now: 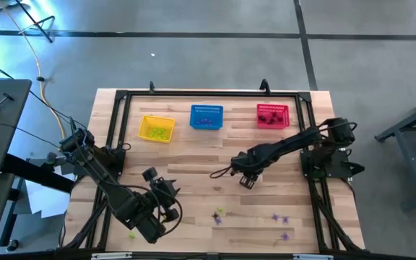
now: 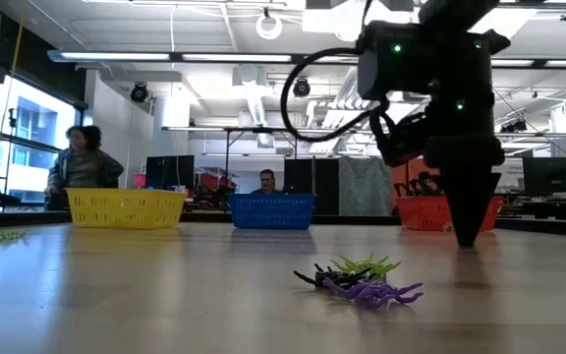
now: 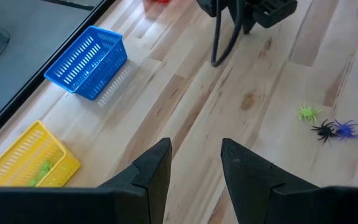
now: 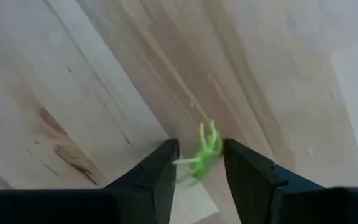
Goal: Sort Halloween decoration
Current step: Put the green spider toy into the yellow bin
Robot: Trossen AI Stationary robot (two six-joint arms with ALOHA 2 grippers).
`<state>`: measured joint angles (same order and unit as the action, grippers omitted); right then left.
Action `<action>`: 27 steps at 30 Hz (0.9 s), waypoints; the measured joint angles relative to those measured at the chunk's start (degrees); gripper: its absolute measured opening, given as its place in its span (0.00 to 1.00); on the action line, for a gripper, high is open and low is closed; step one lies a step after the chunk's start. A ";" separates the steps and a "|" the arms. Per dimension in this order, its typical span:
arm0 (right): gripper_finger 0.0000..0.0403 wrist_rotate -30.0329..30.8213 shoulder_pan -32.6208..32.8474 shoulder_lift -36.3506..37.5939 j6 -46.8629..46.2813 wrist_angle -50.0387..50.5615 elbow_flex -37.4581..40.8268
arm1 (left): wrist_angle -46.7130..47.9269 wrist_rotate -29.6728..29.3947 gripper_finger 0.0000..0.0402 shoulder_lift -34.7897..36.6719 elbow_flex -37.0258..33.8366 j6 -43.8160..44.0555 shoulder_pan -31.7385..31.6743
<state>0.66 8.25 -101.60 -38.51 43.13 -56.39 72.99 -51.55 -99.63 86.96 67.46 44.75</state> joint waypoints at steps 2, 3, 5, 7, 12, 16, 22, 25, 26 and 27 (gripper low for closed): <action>0.33 -0.47 -0.44 0.18 0.01 -2.52 1.68 | 0.00 -0.01 0.33 0.00 0.00 -0.02 -0.06; 0.33 -0.51 -0.66 0.21 0.01 -3.11 2.24 | 0.02 0.00 0.33 0.00 0.00 -0.02 -0.16; 0.33 -0.56 -1.07 0.30 0.01 -3.52 2.90 | -0.02 0.00 0.33 0.00 0.00 -0.02 -0.47; 0.33 -0.71 -1.35 0.30 0.01 -3.49 3.28 | -0.01 0.00 0.33 0.00 0.00 0.01 -0.50; 0.30 -0.87 -1.44 0.30 0.01 -3.00 3.29 | -0.02 -0.41 0.33 0.00 0.00 0.01 -0.50; 0.15 -1.72 -1.50 0.28 -0.01 -2.90 2.88 | -0.02 -1.01 0.33 0.00 0.00 0.01 -0.50; 0.03 -3.56 -1.57 0.37 -1.14 -3.10 2.68 | -0.02 -1.08 0.33 0.00 0.00 0.01 -0.52; 0.01 -3.93 -1.57 1.93 -1.52 -2.87 2.89 | -0.02 -1.09 0.33 0.00 0.00 0.01 -0.51; 0.01 -4.09 -1.57 2.75 -1.79 -2.62 2.93 | -0.06 -1.08 0.33 0.00 0.00 0.02 -0.48; 0.01 -4.05 -1.57 3.69 -1.98 -2.46 3.06 | 0.00 -1.09 0.33 0.00 0.00 0.23 -0.48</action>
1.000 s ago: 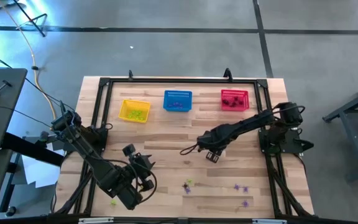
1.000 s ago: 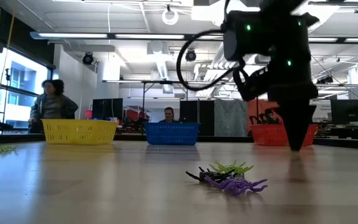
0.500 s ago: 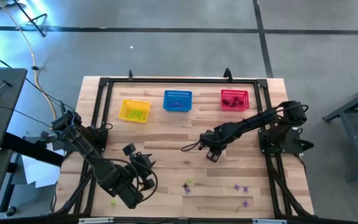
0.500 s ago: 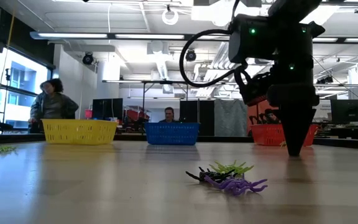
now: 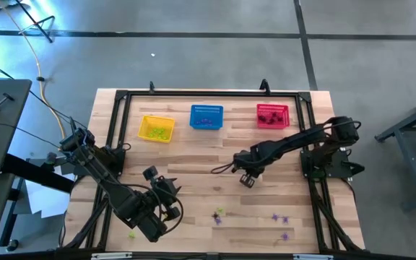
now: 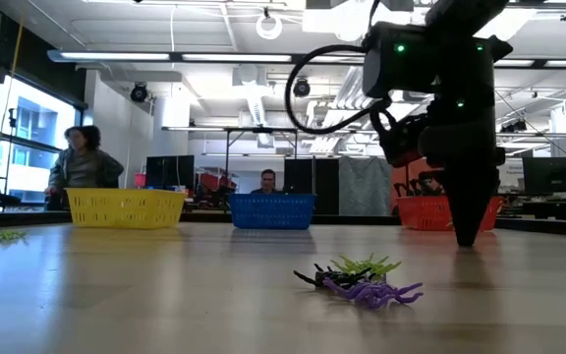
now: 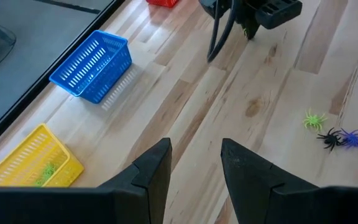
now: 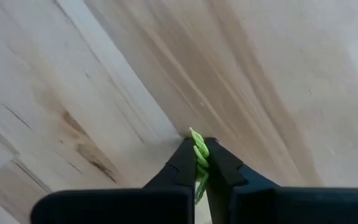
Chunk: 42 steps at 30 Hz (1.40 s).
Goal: Sort Halloween decoration
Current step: Put the green spider toy into the yellow bin
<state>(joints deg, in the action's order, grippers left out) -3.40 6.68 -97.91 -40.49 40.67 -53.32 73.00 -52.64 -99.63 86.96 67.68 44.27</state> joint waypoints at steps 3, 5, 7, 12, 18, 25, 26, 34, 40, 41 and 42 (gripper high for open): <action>0.01 -0.10 0.02 3.73 -1.56 0.37 0.19 | 0.17 0.01 0.33 0.00 0.00 0.65 0.00; 0.01 -0.06 0.02 6.46 -2.13 -0.01 -0.65 | 0.28 0.02 0.33 0.00 0.00 0.62 0.00; 0.00 0.62 0.03 7.85 -2.11 -0.13 -2.21 | 0.27 0.05 0.33 0.00 0.00 -0.15 0.00; 0.00 2.88 -0.32 8.09 0.96 -3.75 -10.09 | 0.62 -0.41 0.33 0.00 0.00 -1.36 -0.04; 0.00 2.88 -3.63 3.61 9.68 -9.60 -20.88 | 4.41 -1.45 0.33 0.00 0.00 3.06 0.06; 0.00 -0.13 -10.40 -7.00 19.50 -9.18 -34.19 | 17.05 -0.14 0.33 0.00 0.00 18.58 3.05; 0.00 -0.43 -11.44 -8.98 20.45 -9.13 -36.24 | 17.14 -0.43 0.33 0.00 -0.01 19.10 3.45; 0.00 -1.41 -17.97 -24.32 27.04 -9.58 -53.71 | 17.02 -3.23 0.33 0.00 -0.04 18.77 4.66; 0.00 -4.00 -19.71 -32.44 28.75 -15.78 -62.85 | 17.02 -3.71 0.33 0.02 -0.04 18.75 4.53; 0.00 -5.52 -19.88 -33.81 28.66 -17.32 -63.89 | 17.02 -3.74 0.33 0.02 -0.04 18.75 4.50; 0.00 -6.93 -20.05 -35.13 28.52 -18.42 -64.82 | 17.02 -3.83 0.33 0.02 -0.04 18.75 4.50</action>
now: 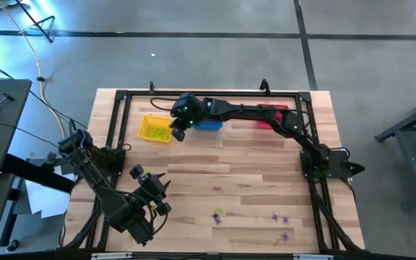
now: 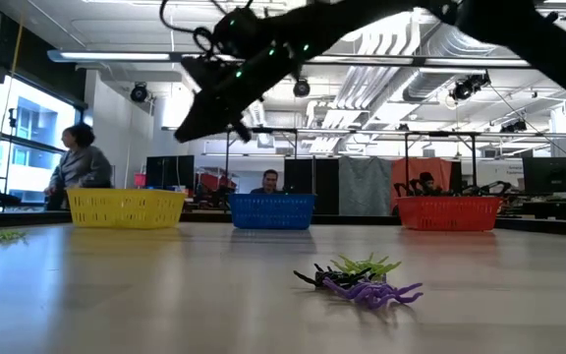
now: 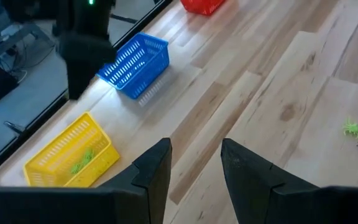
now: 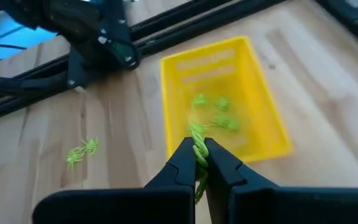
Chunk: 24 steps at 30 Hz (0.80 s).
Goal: Sort Halloween decoration
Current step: Put the green spider toy into the yellow bin
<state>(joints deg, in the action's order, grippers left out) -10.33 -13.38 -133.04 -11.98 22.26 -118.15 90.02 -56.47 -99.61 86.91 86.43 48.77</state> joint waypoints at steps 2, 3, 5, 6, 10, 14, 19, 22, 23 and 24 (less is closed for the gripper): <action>0.00 -1.72 -0.24 -2.54 -0.49 -1.86 -1.65 | 0.00 -0.57 0.33 0.00 0.00 0.01 0.00; 0.00 -2.16 -0.44 -3.63 -0.76 -3.32 -2.29 | -0.02 -0.97 0.33 0.00 0.00 0.07 0.00; 0.00 -2.75 -0.69 -5.20 -1.02 -5.79 -3.02 | 0.00 -1.40 0.33 0.02 0.00 0.31 0.00; 0.00 -2.84 -0.87 -5.84 -1.08 -7.50 -3.15 | 0.00 -1.46 0.33 0.04 0.00 0.31 0.00; 0.00 -3.29 -1.89 -7.94 -2.23 -11.32 -3.19 | 0.00 -1.46 0.33 0.04 0.00 0.33 0.00; 0.00 -3.35 -2.80 -8.63 -3.18 -14.09 -3.19 | 0.00 -1.46 0.33 0.04 0.00 0.35 0.00; 0.00 -3.18 -3.25 -8.82 -3.01 -14.64 -2.29 | -0.02 -1.85 0.33 0.04 0.00 0.35 0.00; 0.00 -3.13 -3.51 -8.84 -2.99 -14.79 -2.19 | -0.01 -2.59 0.33 0.09 0.00 0.04 0.00; 0.00 -3.13 -3.51 -9.15 -2.99 -15.17 -2.19 | 0.00 -2.77 0.33 0.09 0.00 0.05 0.00; 0.00 -3.15 -3.51 -9.39 -2.99 -15.58 -2.19 | -0.01 -2.82 0.33 0.11 0.00 0.03 -0.05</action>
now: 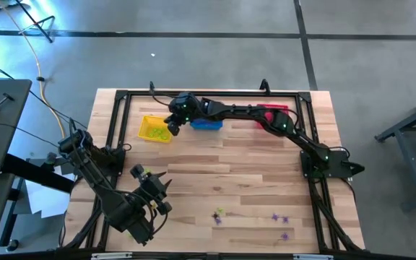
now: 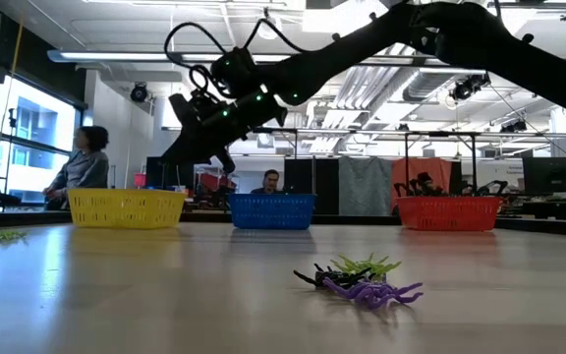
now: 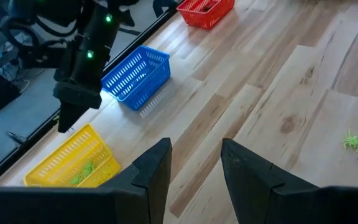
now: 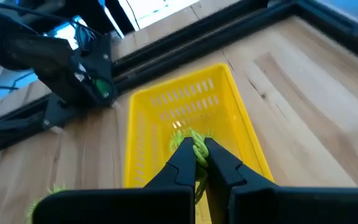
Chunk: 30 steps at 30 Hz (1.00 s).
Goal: Sort Halloween decoration
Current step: Put the green spider toy into the yellow bin, then put the purple spider toy into the blue bin
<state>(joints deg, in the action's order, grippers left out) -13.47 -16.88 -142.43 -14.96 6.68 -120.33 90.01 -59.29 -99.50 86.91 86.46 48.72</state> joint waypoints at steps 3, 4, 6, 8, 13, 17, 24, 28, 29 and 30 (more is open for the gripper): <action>0.00 0.01 0.00 -0.78 -0.02 0.64 0.11 | -0.02 0.00 0.33 0.00 -0.02 -0.02 -0.06; 0.00 -0.05 -0.01 -1.05 -0.17 0.33 0.11 | 0.01 0.00 0.33 0.00 -0.02 -0.02 -0.08; 0.00 -0.17 -0.01 -1.46 -0.70 0.90 0.11 | 0.02 0.00 0.33 0.01 -0.02 -0.02 -0.08; 0.00 -0.24 -0.01 -1.98 -1.17 0.33 0.11 | -0.02 0.01 0.33 0.02 -0.02 -0.04 -0.08; 0.02 -0.05 0.00 -2.10 -1.70 0.12 0.11 | 0.01 0.07 0.33 0.02 -0.02 -0.07 -0.08; 0.09 -0.04 0.00 -2.10 -3.00 0.35 0.11 | 0.01 0.07 0.33 0.02 -0.02 -0.11 -0.08; 0.27 -0.04 -0.02 -2.10 -3.02 0.65 0.11 | 0.01 0.11 0.33 0.02 -0.02 -0.18 -0.08; 0.35 -2.19 0.00 -2.06 -5.13 0.85 0.11 | 0.00 0.39 0.33 0.02 -0.02 -1.18 -0.08; 0.36 -4.33 -0.07 -1.99 -6.22 1.13 -0.01 | 0.01 0.42 0.33 0.02 -0.02 -1.18 -0.08; 0.36 -7.06 -0.37 -1.82 -7.29 1.88 -0.31 | 0.01 0.39 0.33 0.02 -0.02 -1.18 -0.08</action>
<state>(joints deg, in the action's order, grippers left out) -20.54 -17.26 -144.25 -22.25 8.55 -120.64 90.02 -58.89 -99.48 86.89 85.27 48.64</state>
